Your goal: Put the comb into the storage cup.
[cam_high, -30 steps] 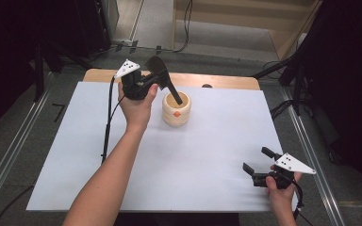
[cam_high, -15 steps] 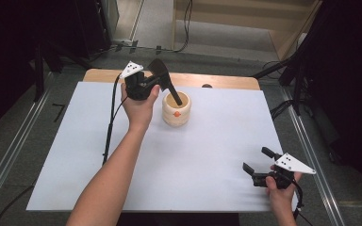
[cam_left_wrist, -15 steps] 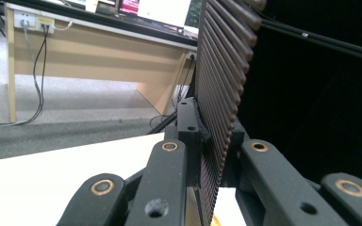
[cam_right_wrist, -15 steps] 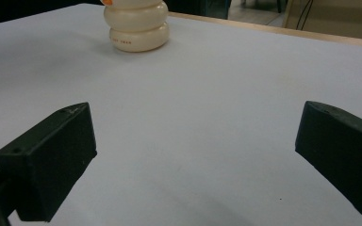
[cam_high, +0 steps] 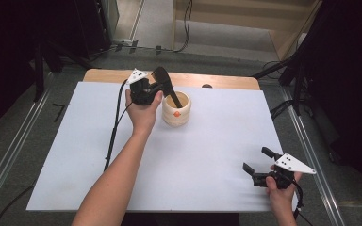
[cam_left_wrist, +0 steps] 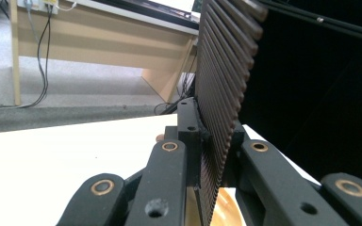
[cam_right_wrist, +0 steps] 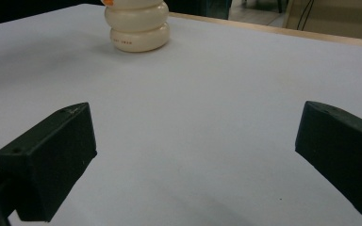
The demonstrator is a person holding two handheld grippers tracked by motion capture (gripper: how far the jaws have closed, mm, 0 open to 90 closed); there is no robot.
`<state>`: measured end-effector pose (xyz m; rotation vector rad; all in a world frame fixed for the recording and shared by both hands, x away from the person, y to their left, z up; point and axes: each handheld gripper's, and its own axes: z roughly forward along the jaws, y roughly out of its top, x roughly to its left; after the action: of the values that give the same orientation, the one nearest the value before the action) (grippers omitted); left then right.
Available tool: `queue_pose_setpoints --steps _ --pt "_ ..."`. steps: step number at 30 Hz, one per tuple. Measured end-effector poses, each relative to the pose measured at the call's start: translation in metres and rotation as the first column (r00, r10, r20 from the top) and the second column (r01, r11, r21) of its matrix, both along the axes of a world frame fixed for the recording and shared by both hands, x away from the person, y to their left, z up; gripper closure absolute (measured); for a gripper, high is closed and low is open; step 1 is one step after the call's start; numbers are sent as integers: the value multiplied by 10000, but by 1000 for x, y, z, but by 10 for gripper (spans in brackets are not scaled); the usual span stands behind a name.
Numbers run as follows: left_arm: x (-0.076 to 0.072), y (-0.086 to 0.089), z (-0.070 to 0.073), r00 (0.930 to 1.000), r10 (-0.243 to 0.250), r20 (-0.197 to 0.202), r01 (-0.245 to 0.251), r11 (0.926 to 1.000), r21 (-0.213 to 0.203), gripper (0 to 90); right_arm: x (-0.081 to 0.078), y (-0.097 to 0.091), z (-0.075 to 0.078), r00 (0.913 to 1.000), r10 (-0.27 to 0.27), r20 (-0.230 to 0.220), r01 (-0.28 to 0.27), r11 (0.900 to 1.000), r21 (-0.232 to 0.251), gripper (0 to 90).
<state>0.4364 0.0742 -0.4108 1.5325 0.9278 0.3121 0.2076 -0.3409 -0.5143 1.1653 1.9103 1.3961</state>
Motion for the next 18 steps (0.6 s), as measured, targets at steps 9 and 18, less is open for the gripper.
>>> queue_pose_setpoints --steps 9,18 --pt "3 -3 -12 9994 72 -325 -72 10000 -3 843 0 0 0 10000 -9 -2 9 10000 11 0" --pt "4 -7 -18 9988 17 -493 -25 9999 -164 843 0 0 0 10000 -24 -27 24 10000 -4 0"
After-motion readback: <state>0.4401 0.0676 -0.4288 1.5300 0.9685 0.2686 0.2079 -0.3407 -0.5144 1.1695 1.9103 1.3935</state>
